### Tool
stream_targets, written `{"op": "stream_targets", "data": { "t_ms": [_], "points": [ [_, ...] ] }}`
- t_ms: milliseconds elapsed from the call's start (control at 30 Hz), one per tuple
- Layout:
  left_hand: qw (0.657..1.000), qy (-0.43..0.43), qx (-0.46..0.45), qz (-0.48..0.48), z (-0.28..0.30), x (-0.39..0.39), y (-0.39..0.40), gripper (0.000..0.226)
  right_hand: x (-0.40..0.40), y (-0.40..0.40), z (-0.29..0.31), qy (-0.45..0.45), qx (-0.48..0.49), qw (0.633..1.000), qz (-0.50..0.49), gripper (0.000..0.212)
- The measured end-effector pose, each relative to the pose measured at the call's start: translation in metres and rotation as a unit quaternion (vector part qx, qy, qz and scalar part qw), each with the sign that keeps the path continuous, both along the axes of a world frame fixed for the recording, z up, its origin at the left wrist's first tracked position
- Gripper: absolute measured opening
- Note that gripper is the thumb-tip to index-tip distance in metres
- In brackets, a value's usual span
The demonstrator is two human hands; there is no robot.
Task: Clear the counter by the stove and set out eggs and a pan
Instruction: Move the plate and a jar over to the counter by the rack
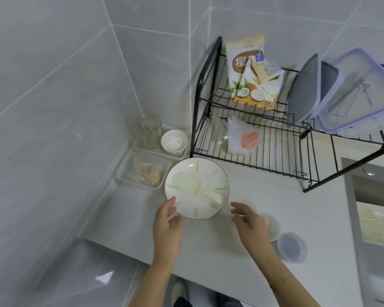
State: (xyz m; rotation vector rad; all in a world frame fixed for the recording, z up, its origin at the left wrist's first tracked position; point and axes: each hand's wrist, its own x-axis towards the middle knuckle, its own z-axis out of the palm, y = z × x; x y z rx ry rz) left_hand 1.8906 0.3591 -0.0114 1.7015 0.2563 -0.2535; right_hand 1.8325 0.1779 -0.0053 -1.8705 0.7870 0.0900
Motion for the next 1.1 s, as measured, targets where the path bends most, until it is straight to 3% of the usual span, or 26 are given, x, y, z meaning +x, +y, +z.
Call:
{"op": "stream_targets", "data": {
  "t_ms": [133,267,400,500,700,933,1100],
  "points": [
    [0.979,-0.045,0.011,-0.199,0.012,-0.019,-0.035,0.042,-0.045,-0.030,0.026,-0.097,-0.083,0.991,0.036,0.033],
    [0.894,-0.135,0.107,-0.413,0.003,-0.026,-0.077,0.057,-0.092,-0.074,0.026,-0.107,-0.204,0.970,0.074,0.041],
    [0.826,-0.167,0.186,-0.505,-0.013,-0.032,-0.117,0.071,-0.124,-0.098,0.002,-0.027,-0.189,0.977,0.099,0.075],
    [0.807,-0.191,0.214,-0.516,-0.020,-0.033,-0.131,0.068,-0.128,-0.103,-0.011,-0.030,-0.157,0.981,0.110,0.076],
    [0.820,-0.242,0.220,-0.469,-0.020,-0.036,-0.117,0.060,-0.124,-0.110,-0.015,-0.046,-0.137,0.983,0.115,0.073],
    [0.906,-0.209,0.185,-0.319,-0.018,-0.074,-0.053,0.054,-0.105,-0.090,-0.010,-0.039,-0.130,0.966,0.221,0.070],
    [0.942,-0.187,0.203,-0.190,-0.018,-0.074,0.022,0.056,-0.074,-0.036,-0.004,-0.050,-0.138,0.943,0.298,0.070]
  ]
}}
